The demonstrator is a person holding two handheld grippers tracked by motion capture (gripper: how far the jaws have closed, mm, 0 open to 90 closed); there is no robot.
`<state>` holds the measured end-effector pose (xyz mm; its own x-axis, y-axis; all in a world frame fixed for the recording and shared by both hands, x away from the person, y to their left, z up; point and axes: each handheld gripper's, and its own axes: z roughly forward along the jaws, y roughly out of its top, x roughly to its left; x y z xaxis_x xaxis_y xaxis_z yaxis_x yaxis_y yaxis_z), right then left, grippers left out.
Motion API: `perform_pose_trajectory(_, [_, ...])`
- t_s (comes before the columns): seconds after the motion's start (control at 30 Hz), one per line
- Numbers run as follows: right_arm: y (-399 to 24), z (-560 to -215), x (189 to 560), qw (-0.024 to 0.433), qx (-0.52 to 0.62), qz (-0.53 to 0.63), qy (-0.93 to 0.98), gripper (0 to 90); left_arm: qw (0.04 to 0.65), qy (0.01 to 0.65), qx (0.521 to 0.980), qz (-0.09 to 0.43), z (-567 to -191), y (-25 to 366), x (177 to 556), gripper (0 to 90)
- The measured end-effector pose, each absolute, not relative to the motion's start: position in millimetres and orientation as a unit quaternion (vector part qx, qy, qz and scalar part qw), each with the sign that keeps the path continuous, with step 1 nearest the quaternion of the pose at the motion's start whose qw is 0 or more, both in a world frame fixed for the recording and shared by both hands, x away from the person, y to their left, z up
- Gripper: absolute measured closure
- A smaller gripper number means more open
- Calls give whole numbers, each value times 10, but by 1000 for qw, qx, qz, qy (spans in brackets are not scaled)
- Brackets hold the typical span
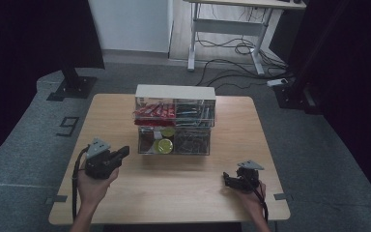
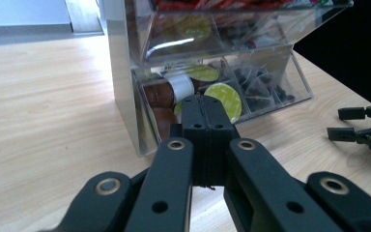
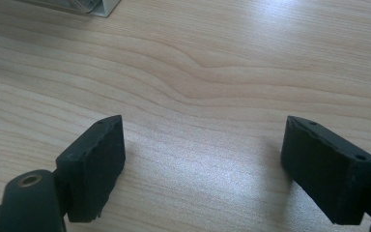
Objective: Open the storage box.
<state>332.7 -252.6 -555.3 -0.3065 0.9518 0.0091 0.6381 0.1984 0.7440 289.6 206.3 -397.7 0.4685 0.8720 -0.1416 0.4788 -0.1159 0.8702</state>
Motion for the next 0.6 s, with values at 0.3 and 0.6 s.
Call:
perform_pose_trajectory(0.3, [-2524,-5552,3326,237,539,331,737,158,474,461,720,211,-3862,1988,2940,900])
perform_pose_trajectory(0.6, [-2522,-5551,3322,238,536,333,739,173,480,457,720,206,-3788,1937,3011,900])
